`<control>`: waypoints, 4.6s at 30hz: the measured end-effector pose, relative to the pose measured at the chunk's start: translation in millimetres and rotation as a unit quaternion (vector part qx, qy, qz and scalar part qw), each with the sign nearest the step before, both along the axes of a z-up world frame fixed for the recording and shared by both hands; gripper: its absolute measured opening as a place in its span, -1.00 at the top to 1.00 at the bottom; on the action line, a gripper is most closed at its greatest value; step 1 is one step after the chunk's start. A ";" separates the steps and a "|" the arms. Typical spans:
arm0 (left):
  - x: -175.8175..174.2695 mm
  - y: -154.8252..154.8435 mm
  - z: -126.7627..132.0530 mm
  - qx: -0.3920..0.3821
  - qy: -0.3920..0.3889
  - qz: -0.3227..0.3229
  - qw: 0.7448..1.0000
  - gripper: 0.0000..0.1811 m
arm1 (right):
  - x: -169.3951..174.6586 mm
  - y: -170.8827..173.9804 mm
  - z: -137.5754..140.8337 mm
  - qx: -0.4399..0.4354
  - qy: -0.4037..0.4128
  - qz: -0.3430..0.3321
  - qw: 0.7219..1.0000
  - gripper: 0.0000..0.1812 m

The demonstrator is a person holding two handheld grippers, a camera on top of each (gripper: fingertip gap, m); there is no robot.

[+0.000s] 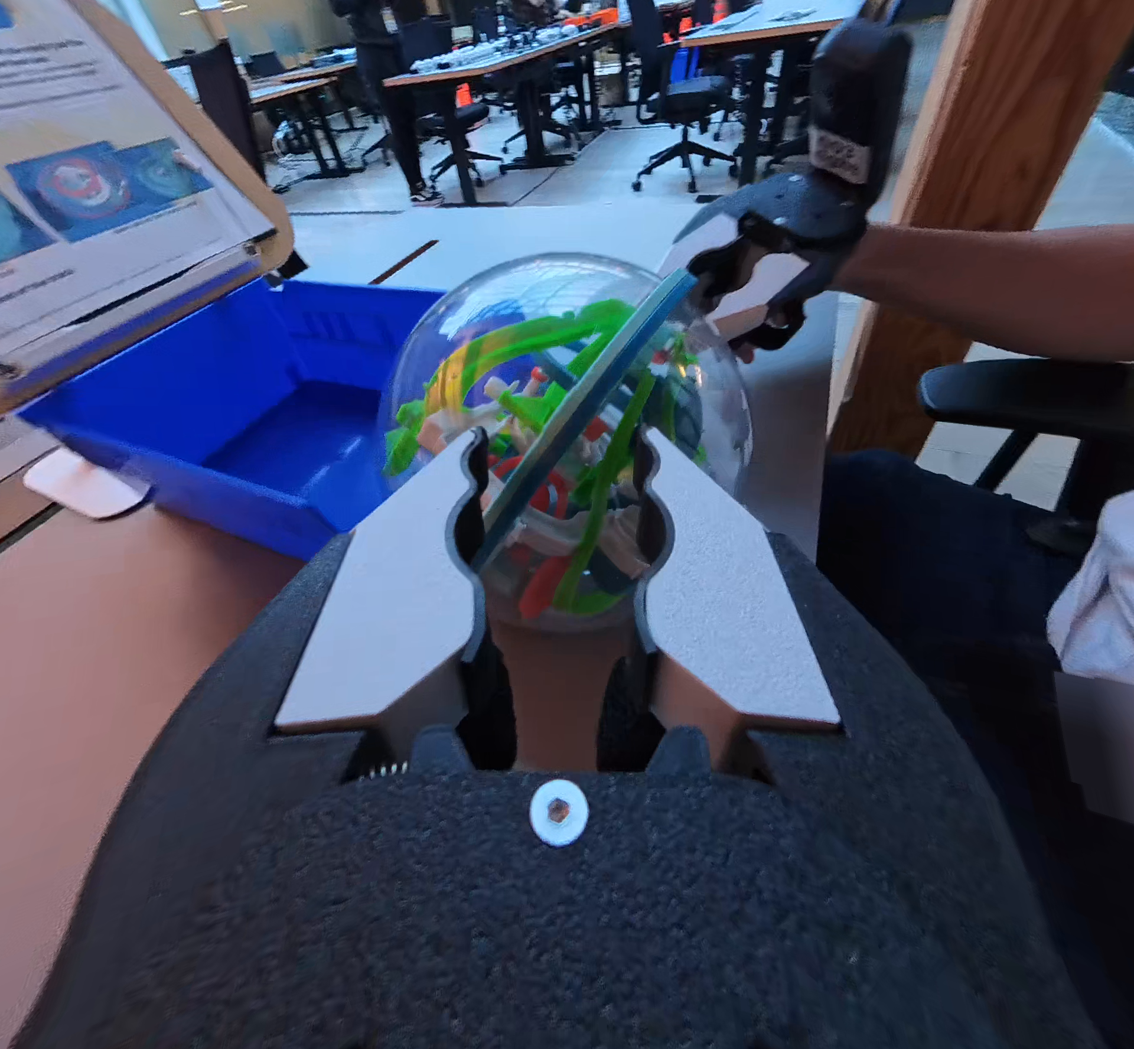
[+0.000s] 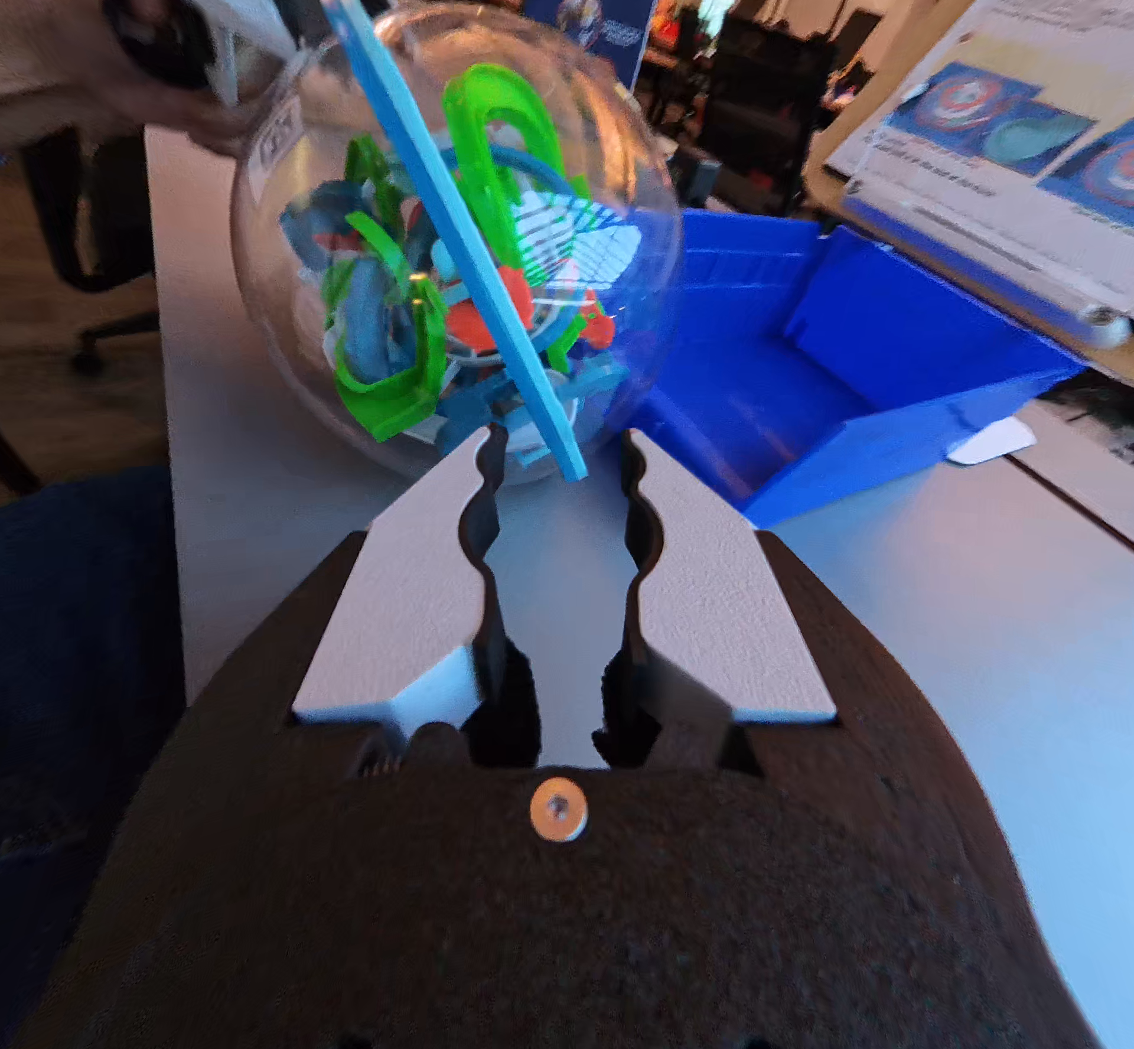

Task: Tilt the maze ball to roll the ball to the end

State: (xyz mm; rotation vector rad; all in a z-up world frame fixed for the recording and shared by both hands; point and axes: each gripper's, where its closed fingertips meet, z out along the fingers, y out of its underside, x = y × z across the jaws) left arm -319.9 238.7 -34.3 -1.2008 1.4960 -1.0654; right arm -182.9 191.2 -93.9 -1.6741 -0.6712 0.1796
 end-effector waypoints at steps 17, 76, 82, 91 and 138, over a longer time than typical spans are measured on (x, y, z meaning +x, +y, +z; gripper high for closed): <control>-35.7 34.1 -11.2 -0.168 -0.068 0.049 0.982 0.88 | 10.7 7.4 -22.0 -0.175 0.170 0.062 0.968 0.61; -44.9 5.1 -53.3 -0.471 -0.125 0.141 0.862 0.91 | -18.1 -5.9 -11.0 -0.289 0.359 0.115 0.880 0.89; -46.3 7.7 -50.7 -0.461 -0.127 0.162 0.863 0.91 | -20.4 -17.7 -1.1 -0.040 0.121 0.130 0.983 -0.02; -54.2 19.8 -62.2 -0.541 -0.138 0.168 0.813 0.90 | -43.1 -7.7 -79.5 -0.184 -0.103 0.045 0.976 -0.25; 2.9 -10.4 -143.0 -0.015 0.242 -0.144 0.959 -0.45 | -81.6 1.9 -35.9 -0.177 0.110 0.155 0.966 -0.53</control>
